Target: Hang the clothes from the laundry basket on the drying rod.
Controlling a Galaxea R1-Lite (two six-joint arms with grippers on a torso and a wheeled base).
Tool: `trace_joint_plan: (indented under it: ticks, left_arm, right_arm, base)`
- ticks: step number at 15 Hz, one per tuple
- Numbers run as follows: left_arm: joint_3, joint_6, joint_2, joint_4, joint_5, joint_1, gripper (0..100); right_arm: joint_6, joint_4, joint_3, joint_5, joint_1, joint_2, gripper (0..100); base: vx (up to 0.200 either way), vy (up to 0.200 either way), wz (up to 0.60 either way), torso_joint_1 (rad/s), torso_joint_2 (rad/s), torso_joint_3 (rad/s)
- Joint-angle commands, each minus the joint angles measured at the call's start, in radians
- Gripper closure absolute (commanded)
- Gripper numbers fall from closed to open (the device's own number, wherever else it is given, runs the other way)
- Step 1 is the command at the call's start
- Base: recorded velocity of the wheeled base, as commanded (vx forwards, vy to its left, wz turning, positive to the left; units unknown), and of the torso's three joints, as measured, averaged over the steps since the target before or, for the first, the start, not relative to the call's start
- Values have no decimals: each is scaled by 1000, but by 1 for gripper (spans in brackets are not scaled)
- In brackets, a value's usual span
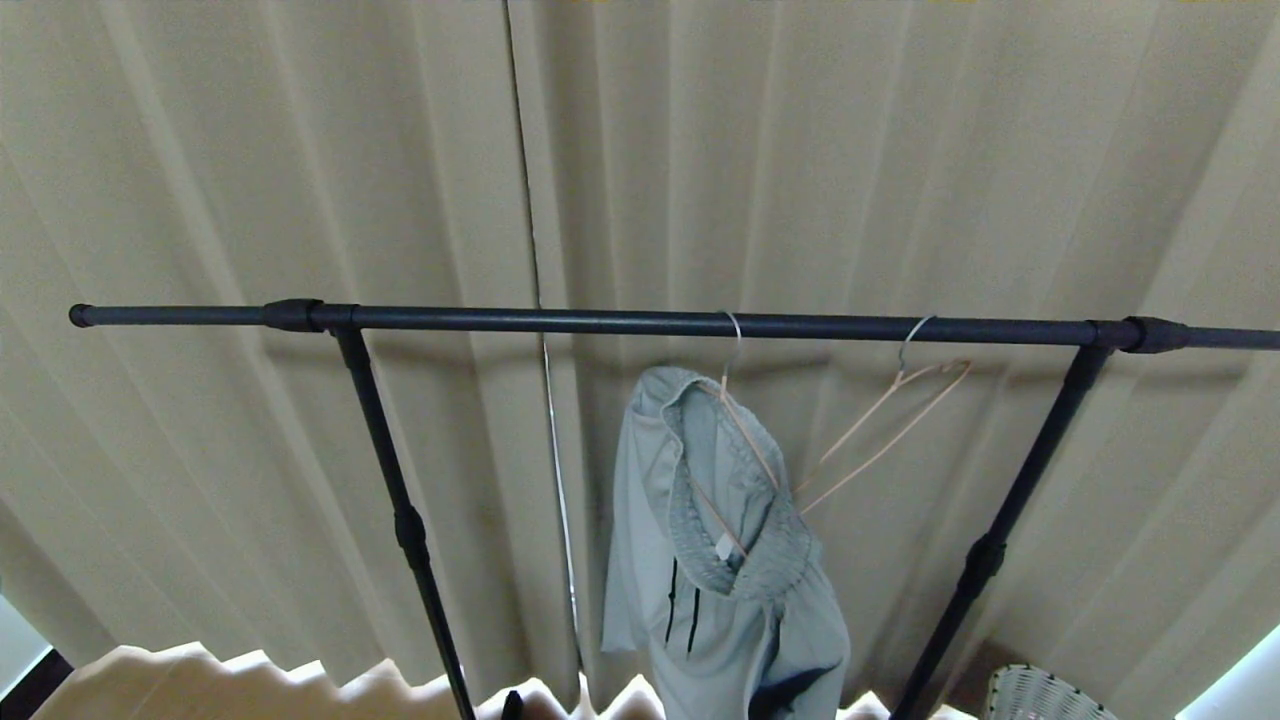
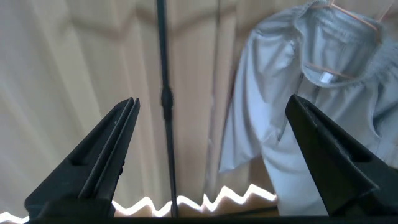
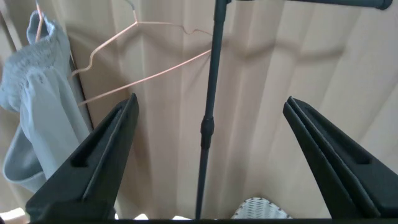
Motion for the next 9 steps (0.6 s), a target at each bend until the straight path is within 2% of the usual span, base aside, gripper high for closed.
trace_joint_plan:
  ticks: [1, 6, 9]
  left_arm:
    - [0, -5, -12, -1, 9, -2, 0]
    - [0, -5, -12, -1, 12, -2, 0]
    - [0, -4, -11, -1, 46, -4, 0]
  right_arm:
    - [8, 0, 0, -1, -1, -5, 0]
    - [5, 0, 0, 0, -1, -5, 0]
    - [4, 0, 0, 0, -1, -5, 0]
  base:
    - [0, 0, 0, 0, 0, 0]
    - [0, 0, 0, 0, 0, 0]
    - [-200, 0, 0, 2, -1, 2]
